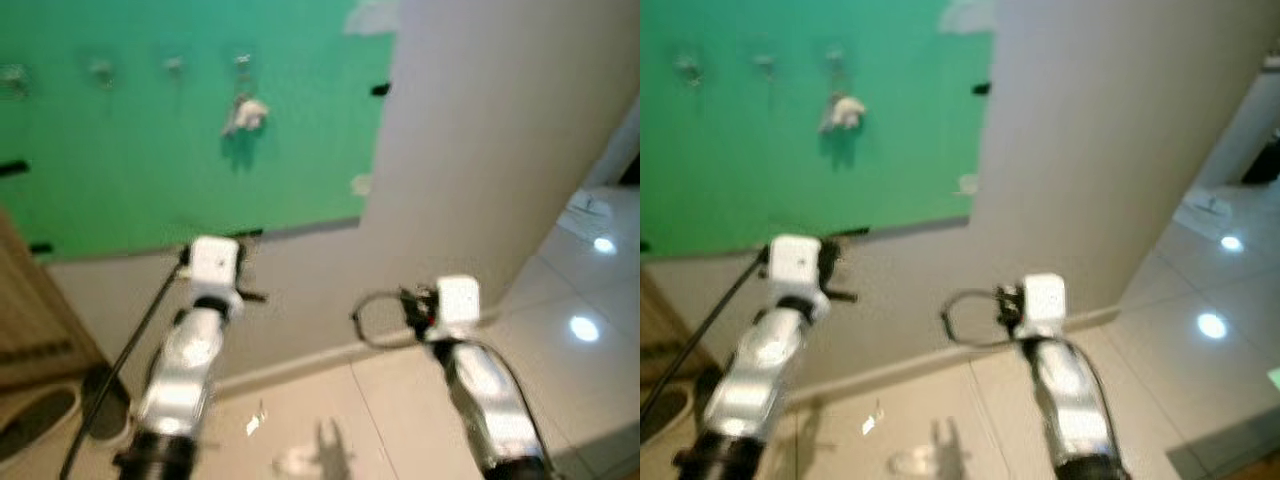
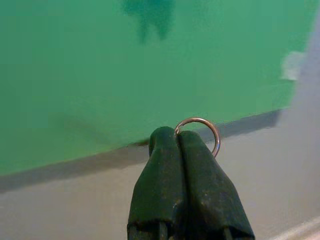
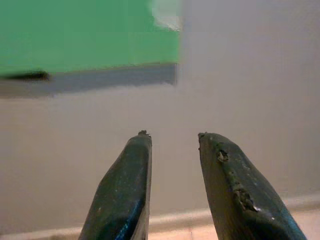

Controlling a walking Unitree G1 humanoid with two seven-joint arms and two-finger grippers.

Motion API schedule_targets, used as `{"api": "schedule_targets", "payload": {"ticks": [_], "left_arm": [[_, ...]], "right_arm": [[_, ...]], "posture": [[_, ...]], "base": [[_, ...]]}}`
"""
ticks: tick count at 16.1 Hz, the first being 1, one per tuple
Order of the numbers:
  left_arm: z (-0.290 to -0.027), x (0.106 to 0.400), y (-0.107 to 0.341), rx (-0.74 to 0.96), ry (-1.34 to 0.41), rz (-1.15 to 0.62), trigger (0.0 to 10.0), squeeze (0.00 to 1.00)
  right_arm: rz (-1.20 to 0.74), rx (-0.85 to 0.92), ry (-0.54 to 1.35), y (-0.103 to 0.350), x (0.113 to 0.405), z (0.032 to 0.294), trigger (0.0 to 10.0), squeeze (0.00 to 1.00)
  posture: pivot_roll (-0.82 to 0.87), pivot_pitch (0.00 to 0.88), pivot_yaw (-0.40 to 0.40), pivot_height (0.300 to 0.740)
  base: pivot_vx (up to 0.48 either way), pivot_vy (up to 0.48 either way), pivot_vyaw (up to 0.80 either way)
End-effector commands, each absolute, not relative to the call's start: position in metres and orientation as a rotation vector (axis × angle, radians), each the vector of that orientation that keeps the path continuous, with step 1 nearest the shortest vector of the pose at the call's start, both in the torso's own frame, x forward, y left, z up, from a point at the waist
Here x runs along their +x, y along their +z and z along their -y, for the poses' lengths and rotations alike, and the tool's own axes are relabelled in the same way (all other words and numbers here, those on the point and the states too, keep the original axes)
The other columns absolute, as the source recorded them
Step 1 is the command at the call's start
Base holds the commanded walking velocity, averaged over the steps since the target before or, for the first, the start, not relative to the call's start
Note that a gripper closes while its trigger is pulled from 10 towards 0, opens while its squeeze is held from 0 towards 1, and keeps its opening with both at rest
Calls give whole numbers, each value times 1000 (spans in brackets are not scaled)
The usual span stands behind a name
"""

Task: Hang keys on a hook

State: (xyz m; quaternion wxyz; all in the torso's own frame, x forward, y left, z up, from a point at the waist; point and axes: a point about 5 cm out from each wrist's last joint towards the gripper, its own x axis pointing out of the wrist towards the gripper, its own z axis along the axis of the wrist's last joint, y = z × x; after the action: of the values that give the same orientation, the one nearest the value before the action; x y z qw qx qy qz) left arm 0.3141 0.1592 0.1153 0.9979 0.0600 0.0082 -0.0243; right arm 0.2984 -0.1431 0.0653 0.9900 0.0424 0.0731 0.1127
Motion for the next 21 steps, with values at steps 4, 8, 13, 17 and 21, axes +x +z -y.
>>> {"api": "schedule_targets", "payload": {"ticks": [4, 8, 13, 17, 21], "left_arm": [[-149, 322, 128, 149, -87, 18, 10000, 0], [-146, 326, 134, 167, -103, 34, 10000, 0], [-147, 329, 143, 195, -122, 90, 10000, 0], [-142, 333, 166, 204, -138, 204, 10000, 0], [-145, 333, 204, 206, -116, 384, 10000, 0]], "right_arm": [[-145, 81, 221, 65, 300, 151, 10000, 35], [-135, 78, 234, 67, 301, 149, 10000, 63], [-109, 56, 239, 70, 299, 149, 10000, 59], [-10, 34, 194, 84, 300, 157, 10000, 0], [-10, 28, 188, 83, 300, 159, 10000, 0]], "posture": [[-4, 0, -44, 740], [-5, 0, -44, 740], [-9, 0, -42, 740], [-19, 0, -40, 740], [-19, 0, -38, 740]], "base": [[0, 0, 627], [0, 0, 617], [0, 0, 619], [292, 0, 261], [461, 0, 0]]}}
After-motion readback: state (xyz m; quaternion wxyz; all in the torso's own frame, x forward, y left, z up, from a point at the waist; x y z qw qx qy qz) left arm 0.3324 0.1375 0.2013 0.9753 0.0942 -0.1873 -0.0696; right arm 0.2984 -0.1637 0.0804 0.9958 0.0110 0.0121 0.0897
